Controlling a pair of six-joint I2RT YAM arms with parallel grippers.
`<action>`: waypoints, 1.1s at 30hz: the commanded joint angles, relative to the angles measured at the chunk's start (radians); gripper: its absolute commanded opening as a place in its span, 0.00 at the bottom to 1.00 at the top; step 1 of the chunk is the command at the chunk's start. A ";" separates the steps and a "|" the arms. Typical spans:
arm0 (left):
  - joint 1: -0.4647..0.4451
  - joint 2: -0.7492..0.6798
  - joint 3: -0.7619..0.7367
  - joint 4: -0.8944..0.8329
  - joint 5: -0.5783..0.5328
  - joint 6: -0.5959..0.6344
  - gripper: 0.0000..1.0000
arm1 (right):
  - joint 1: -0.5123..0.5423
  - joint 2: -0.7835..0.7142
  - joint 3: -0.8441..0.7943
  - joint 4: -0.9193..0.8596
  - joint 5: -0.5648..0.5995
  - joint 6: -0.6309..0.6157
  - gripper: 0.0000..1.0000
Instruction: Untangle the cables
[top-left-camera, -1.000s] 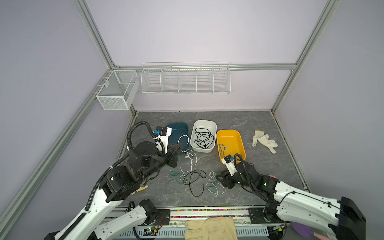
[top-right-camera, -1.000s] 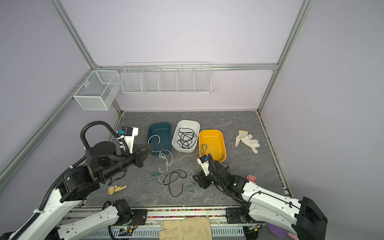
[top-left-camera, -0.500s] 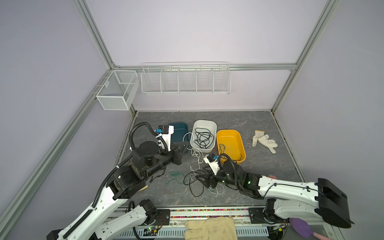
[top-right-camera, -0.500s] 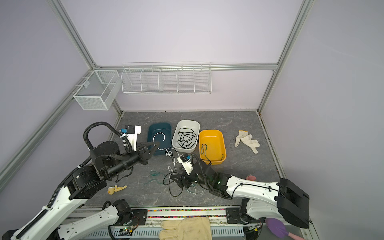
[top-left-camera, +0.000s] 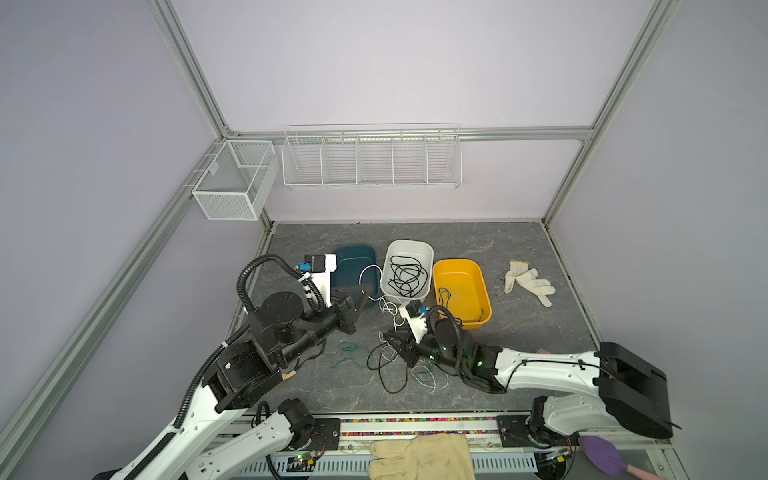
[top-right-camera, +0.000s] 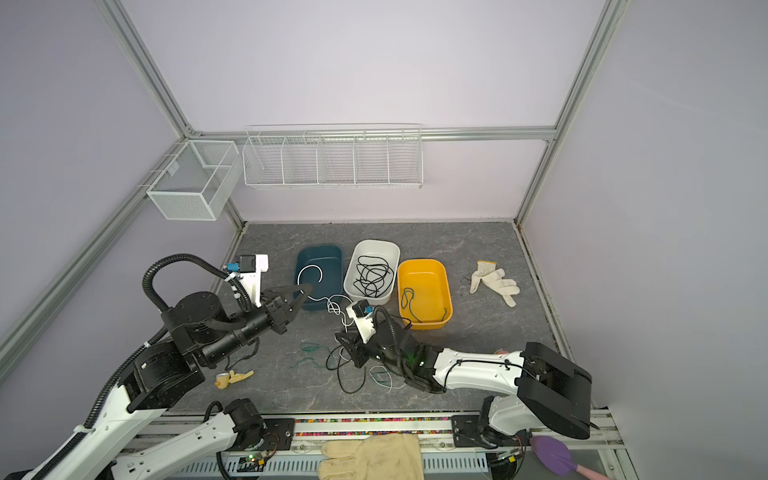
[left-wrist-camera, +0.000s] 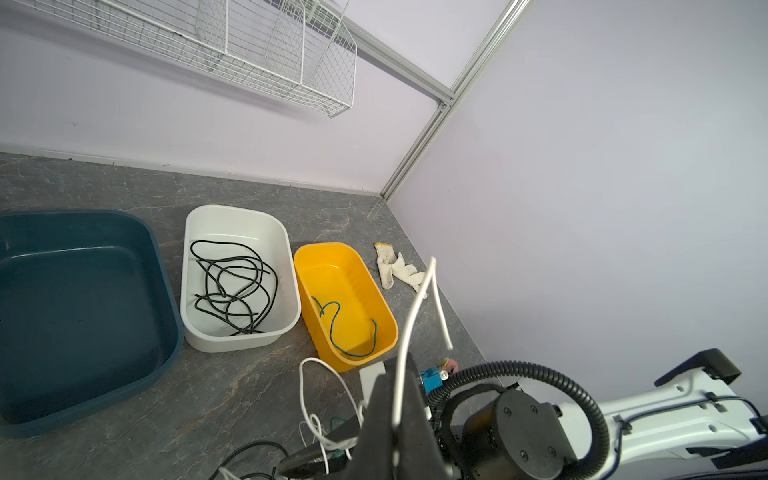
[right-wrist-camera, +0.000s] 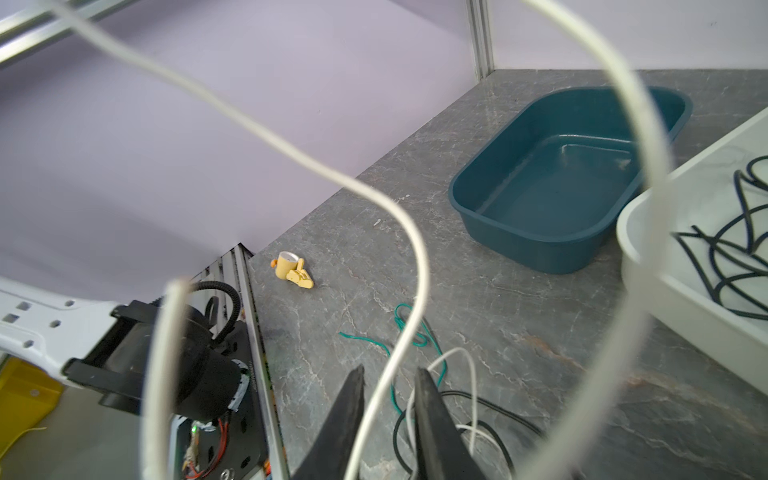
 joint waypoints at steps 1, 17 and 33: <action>0.004 -0.019 -0.006 -0.007 -0.017 -0.001 0.00 | 0.015 -0.009 0.006 0.038 0.030 -0.013 0.16; 0.004 0.038 0.182 -0.235 -0.137 0.207 0.00 | 0.041 -0.226 -0.186 -0.139 0.075 0.046 0.07; 0.008 0.163 0.343 -0.380 -0.258 0.391 0.00 | 0.049 -0.714 -0.316 -0.490 0.169 0.076 0.06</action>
